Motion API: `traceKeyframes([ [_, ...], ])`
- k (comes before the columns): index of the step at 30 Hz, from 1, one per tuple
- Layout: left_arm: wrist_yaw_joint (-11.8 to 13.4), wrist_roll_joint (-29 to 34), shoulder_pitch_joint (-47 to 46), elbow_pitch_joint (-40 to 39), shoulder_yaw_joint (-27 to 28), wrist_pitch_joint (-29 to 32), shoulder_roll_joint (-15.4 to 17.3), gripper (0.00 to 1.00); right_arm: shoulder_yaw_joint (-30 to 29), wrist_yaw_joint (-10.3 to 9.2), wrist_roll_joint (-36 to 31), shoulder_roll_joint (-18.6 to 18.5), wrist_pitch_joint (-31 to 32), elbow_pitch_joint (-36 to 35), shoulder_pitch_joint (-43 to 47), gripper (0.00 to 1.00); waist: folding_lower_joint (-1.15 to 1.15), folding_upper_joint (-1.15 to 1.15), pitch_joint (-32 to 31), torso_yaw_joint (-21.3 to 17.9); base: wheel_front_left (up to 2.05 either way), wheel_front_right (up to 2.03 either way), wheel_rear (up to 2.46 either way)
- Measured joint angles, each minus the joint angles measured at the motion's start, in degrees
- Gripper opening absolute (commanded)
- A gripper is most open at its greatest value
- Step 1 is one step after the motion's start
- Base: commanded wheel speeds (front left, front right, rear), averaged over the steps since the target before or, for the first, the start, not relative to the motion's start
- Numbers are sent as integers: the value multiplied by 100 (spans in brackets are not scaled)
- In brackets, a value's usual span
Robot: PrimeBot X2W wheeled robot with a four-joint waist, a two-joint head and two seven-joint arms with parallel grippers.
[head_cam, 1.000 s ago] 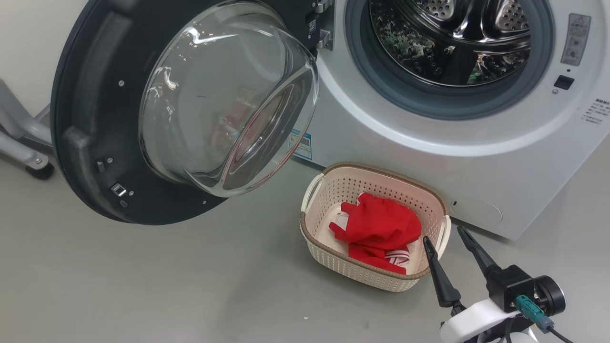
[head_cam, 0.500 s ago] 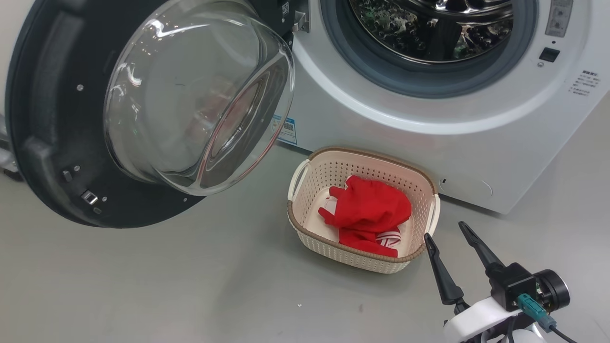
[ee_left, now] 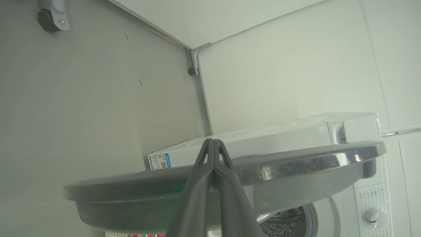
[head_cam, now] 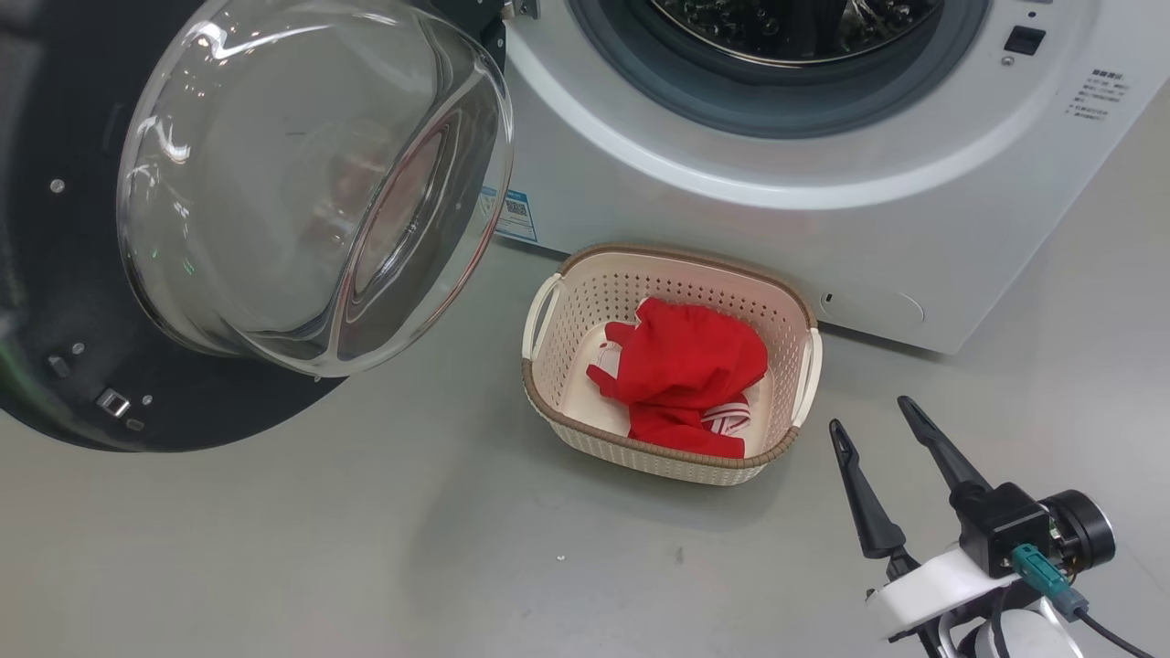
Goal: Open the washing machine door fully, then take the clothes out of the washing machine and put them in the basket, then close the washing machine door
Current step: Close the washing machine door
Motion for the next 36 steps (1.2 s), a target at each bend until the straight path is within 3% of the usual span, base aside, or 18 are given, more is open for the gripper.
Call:
traceKeyframes([
  [11,-250,-25,-175,218,-285,530,0,0,-108,-8,0,-71,0,-59,-66,100,0,0,176,59,0,0,0],
  [25,-802,-159,-161,155,-692,1493,-208,0,-127,-49,0,-83,0,-66,-78,100,0,0,148,237,0,0,0],
  [36,-895,-466,66,-434,-1037,2386,-483,0,-112,-49,4,-65,0,-55,-76,100,0,0,72,233,0,0,0],
])
